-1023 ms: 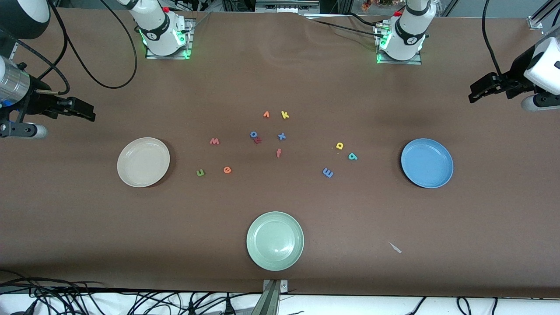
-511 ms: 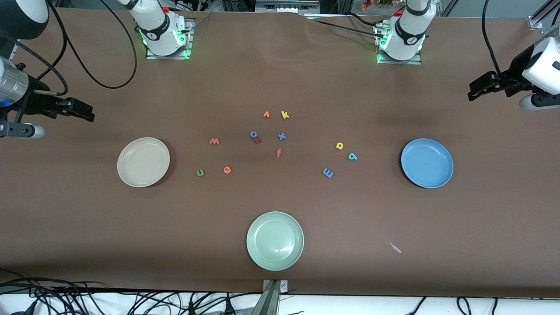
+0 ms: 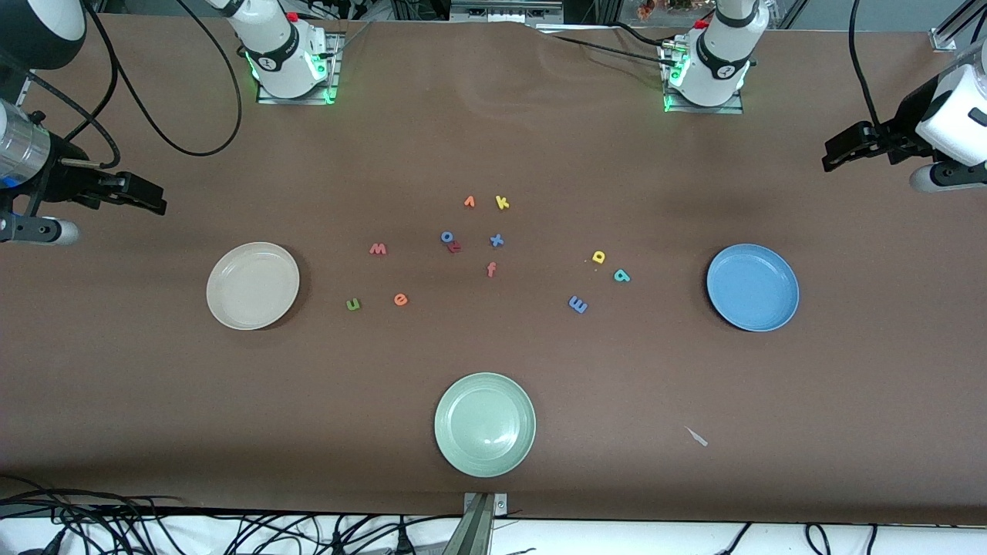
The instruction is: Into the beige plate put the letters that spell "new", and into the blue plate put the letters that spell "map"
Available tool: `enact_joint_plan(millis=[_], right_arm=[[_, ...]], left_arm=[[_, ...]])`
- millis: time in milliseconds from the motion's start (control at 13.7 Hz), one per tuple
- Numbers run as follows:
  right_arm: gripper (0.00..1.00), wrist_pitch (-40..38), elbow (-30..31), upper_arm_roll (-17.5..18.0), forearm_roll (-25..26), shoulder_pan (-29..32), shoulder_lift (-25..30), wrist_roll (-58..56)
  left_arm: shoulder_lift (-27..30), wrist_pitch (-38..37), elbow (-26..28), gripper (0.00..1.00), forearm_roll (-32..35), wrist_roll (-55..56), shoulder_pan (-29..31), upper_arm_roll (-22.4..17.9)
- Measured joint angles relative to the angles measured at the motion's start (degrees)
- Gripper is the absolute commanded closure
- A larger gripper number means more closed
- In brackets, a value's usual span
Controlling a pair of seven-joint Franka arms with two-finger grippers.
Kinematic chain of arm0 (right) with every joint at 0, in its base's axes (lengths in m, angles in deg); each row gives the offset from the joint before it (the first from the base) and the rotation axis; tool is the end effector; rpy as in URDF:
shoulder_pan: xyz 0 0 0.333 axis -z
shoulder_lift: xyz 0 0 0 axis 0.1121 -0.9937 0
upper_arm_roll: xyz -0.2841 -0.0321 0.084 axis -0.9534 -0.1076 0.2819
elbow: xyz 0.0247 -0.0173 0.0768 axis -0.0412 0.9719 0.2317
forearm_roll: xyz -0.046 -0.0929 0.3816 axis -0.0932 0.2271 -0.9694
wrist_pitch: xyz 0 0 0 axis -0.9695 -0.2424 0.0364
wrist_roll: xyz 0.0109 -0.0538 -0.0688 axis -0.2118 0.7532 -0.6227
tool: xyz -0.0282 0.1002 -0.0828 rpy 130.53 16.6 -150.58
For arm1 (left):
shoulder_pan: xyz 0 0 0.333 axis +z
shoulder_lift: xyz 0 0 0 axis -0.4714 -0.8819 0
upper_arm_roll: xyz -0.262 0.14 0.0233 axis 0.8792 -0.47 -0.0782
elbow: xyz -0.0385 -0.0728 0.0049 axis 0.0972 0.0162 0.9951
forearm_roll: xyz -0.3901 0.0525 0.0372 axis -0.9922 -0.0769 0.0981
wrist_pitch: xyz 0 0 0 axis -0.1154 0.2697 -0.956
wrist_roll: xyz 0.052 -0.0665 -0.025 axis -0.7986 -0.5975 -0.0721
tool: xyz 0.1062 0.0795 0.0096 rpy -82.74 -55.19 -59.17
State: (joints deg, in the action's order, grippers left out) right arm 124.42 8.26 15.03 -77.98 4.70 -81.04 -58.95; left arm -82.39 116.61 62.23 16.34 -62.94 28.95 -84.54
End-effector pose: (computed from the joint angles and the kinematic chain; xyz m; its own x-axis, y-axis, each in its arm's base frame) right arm 0.5831 0.0248 0.5335 0.9910 -0.0741 -0.1118 -0.0709 -0.9969 0.0328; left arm 0.5216 -0.0120 0.5622 0.9792 0.1363 -0.1501 0.1347 -0.9907 -0.0206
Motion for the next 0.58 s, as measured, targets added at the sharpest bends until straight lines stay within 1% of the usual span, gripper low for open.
enact_joint_plan(millis=[584], right_arm=[[0.0, 0.0, 0.0, 0.0, -0.01, 0.0, 0.0, 0.0]], left_arm=[[0.01, -0.01, -0.19, 0.0, 0.0, 0.0, -0.03, 0.0]])
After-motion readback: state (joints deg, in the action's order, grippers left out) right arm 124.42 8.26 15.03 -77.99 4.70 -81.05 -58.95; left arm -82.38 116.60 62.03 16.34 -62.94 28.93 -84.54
